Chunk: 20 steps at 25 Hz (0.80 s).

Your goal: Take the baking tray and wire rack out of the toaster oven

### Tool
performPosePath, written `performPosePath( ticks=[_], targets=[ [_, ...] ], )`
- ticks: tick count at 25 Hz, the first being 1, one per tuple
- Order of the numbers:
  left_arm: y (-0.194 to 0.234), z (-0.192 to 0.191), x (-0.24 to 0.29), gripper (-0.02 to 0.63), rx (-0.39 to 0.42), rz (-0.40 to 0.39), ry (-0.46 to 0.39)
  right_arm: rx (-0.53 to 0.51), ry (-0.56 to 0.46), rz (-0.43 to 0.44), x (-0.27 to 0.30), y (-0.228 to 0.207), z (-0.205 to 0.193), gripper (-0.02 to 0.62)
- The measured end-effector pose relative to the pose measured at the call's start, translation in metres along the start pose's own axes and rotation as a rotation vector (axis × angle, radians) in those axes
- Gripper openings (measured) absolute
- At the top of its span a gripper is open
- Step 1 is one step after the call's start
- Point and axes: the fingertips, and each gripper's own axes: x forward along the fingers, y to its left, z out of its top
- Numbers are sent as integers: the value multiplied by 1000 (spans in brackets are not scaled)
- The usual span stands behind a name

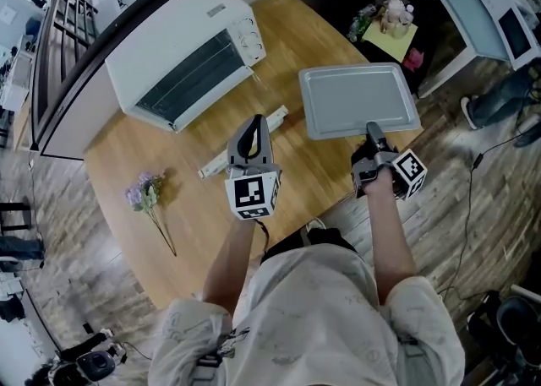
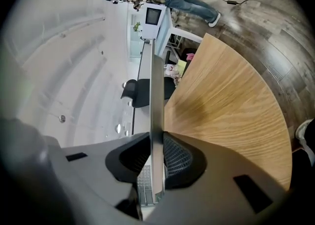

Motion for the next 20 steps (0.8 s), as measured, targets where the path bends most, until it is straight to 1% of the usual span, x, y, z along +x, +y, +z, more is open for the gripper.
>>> performPosePath(
  ticks=[8, 15, 20],
  targets=[
    [-3, -11, -2, 15, -3, -11, 31, 26, -10, -53, -6, -27, -2, 91],
    [-12, -31, -6, 15, -11, -27, 77, 49, -9, -124, -10, -60, -6, 92],
    [-13, -39, -8, 15, -16, -31, 101, 72, -19, -162, -9, -74, -8, 89]
  ],
)
